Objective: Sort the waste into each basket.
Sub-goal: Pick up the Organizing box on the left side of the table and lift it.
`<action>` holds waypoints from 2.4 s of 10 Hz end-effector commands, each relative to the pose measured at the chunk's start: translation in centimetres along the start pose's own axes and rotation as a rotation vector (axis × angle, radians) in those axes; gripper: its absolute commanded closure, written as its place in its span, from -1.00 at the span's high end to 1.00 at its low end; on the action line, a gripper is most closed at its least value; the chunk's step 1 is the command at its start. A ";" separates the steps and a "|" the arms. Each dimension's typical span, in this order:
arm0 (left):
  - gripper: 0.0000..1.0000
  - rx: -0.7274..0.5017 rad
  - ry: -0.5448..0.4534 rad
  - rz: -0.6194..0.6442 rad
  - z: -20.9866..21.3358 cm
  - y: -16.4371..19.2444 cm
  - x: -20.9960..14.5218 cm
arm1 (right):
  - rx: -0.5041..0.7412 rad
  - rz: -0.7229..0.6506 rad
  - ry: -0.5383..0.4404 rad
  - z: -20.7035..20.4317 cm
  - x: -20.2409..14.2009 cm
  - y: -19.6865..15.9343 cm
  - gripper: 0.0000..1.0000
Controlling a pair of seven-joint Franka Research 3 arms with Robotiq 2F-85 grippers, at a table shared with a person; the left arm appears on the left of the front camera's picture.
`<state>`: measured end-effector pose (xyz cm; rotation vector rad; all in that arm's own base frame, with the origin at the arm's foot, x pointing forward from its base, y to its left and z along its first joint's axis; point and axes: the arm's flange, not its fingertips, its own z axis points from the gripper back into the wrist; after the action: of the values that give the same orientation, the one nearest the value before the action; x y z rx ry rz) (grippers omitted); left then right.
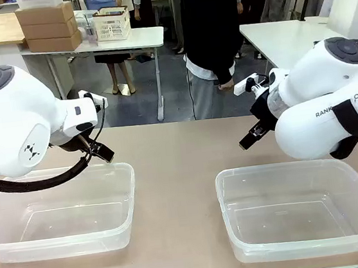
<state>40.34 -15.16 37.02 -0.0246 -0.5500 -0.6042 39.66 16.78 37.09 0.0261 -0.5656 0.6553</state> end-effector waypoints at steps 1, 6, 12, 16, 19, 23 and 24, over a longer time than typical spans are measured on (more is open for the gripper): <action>1.00 0.000 0.000 0.000 0.0 0.0 0.0 | 0.000 -0.001 0.000 0.0 -0.1 0.0 1.00; 1.00 0.000 0.000 0.000 0.0 0.0 0.0 | 0.000 -0.001 0.000 0.0 -0.1 0.0 1.00; 1.00 0.000 0.000 0.000 0.0 0.0 0.0 | 0.045 -0.025 0.024 2.6 1.6 0.0 1.00; 1.00 0.017 -0.010 0.162 16.9 -3.1 0.7 | -0.118 -0.110 0.102 19.6 -2.2 2.8 1.00; 1.00 -0.152 0.069 -0.015 18.3 -8.3 -4.0 | -0.228 -0.135 0.123 19.7 -9.2 6.3 1.00; 1.00 -0.394 0.026 0.042 22.9 -6.8 -0.8 | 0.144 -0.251 0.097 25.3 -3.7 3.1 1.00; 1.00 -0.668 0.017 0.168 23.7 -4.4 -3.1 | 0.303 -0.443 0.013 27.3 -5.6 1.4 1.00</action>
<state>25.64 -16.63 55.73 -0.3966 -0.4407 -0.6137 23.65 12.14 56.61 0.1584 -0.4385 0.4318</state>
